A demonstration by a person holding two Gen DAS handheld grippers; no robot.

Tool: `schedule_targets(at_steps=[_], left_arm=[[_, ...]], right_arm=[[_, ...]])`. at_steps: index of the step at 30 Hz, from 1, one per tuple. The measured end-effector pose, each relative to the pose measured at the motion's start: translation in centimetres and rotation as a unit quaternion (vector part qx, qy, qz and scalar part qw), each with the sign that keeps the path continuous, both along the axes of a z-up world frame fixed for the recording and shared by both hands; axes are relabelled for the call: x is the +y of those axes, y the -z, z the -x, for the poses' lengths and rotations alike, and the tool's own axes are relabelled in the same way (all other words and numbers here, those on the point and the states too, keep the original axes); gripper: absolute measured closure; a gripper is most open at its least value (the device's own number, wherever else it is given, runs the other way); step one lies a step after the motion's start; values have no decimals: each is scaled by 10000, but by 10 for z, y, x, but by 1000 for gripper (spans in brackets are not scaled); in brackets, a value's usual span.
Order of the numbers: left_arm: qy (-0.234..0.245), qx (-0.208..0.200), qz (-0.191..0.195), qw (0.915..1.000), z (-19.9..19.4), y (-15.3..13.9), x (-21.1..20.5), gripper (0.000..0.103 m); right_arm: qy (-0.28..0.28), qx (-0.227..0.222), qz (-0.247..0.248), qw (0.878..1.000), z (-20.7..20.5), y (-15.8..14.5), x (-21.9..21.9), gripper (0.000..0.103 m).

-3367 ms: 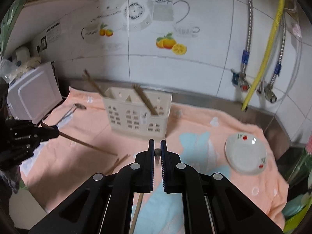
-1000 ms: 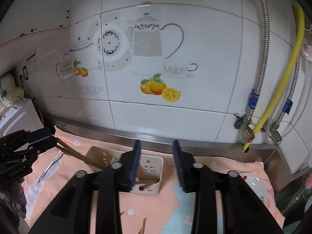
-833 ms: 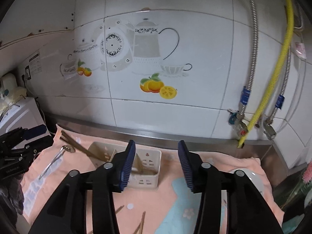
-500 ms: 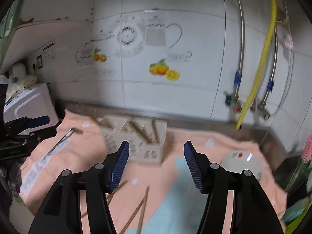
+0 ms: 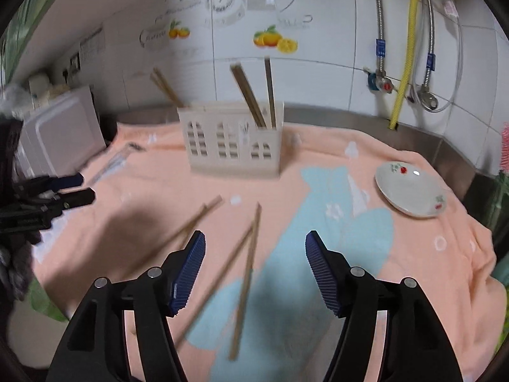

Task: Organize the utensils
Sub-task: 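Move the open right tool back over the loose chopsticks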

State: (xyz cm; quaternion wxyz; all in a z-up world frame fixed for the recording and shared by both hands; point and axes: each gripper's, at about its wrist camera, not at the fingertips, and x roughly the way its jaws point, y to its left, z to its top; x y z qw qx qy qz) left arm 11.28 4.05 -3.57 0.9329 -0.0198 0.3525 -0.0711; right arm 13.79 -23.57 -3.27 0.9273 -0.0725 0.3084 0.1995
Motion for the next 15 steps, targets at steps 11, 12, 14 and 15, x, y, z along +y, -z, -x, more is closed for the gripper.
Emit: schedule_targets(at_steps=[11, 12, 14, 15], left_arm=[[0, 491, 111, 9987, 19, 53, -11, 30], [3, 495, 107, 9987, 19, 54, -11, 30], [5, 510, 134, 9986, 21, 56, -11, 30], [4, 513, 147, 9986, 21, 56, -11, 30]], right_arm=[[40, 587, -98, 9982, 26, 60, 3, 55], [33, 609, -61, 9981, 27, 64, 5, 57], [38, 685, -95, 9976, 27, 68, 6, 61], [40, 741, -124, 9972, 26, 72, 6, 63]])
